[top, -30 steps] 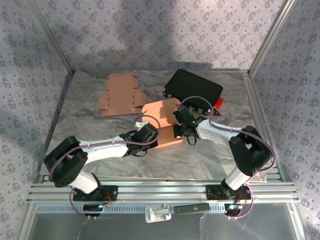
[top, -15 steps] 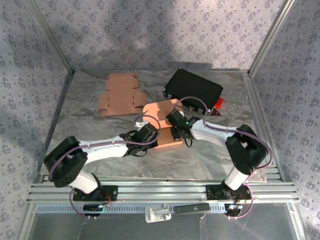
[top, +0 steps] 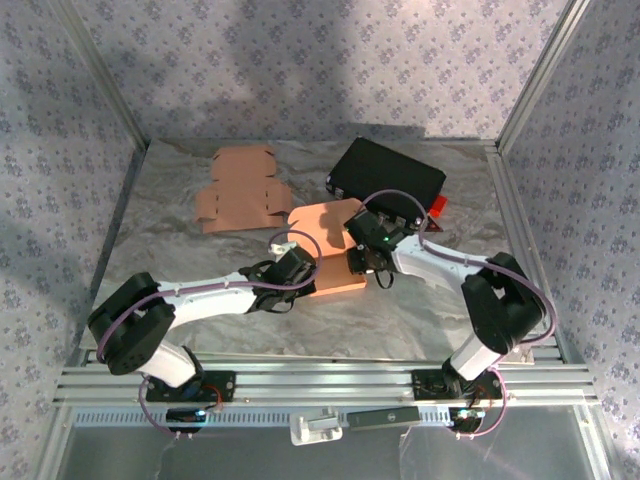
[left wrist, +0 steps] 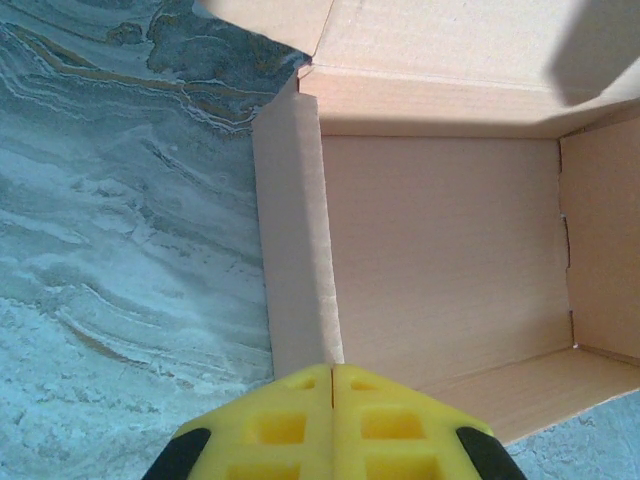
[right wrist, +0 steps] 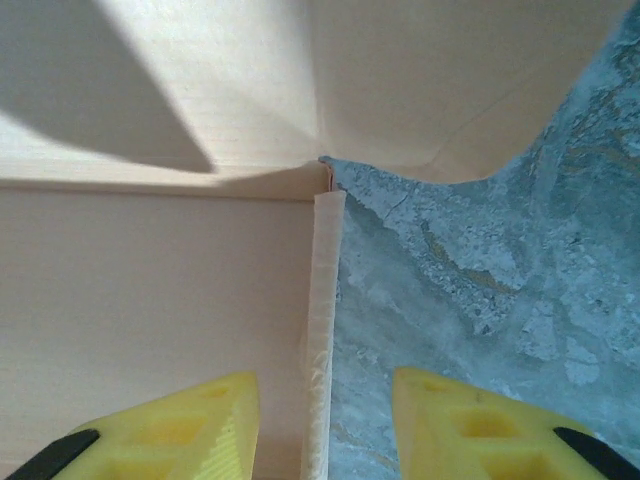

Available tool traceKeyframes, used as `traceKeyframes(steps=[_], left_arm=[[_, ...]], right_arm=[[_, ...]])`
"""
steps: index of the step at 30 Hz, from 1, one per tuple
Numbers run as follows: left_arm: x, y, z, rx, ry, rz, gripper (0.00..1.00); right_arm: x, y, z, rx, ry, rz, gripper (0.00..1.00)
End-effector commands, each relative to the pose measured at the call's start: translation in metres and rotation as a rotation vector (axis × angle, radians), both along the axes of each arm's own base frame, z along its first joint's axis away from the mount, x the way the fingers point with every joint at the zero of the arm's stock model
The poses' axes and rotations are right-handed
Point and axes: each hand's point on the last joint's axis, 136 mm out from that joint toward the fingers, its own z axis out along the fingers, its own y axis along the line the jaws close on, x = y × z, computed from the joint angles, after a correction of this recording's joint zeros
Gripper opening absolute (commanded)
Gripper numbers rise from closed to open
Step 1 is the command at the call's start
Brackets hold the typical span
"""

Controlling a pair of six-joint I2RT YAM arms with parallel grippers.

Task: Fold the paper box

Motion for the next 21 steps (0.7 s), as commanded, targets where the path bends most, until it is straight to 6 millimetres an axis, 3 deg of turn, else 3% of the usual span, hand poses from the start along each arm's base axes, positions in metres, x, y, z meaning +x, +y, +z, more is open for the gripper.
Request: traceKeyframes(steps=[1,6,11,17,21], left_arm=[[-0.019,0.018,-0.025,0.111,0.082,-0.028,0.00],[-0.020,0.019,-0.025,0.115,0.083,-0.028,0.00],[-0.019,0.018,-0.023,0.109,0.078,-0.030,0.00],[-0.019,0.019,-0.023,0.113,0.080,-0.032,0.00],[-0.019,0.019,-0.022,0.111,0.077,-0.032,0.00]], right_arm=[[0.001,-0.006,-0.009,-0.060,0.021,-0.033,0.38],[0.003,0.001,-0.018,-0.109,0.033,-0.026,0.30],[0.004,-0.008,-0.027,-0.245,0.029,-0.061,0.22],[0.005,-0.012,-0.024,-0.424,-0.009,-0.057,0.02],[0.004,-0.008,-0.019,-0.469,-0.033,-0.051,0.00]])
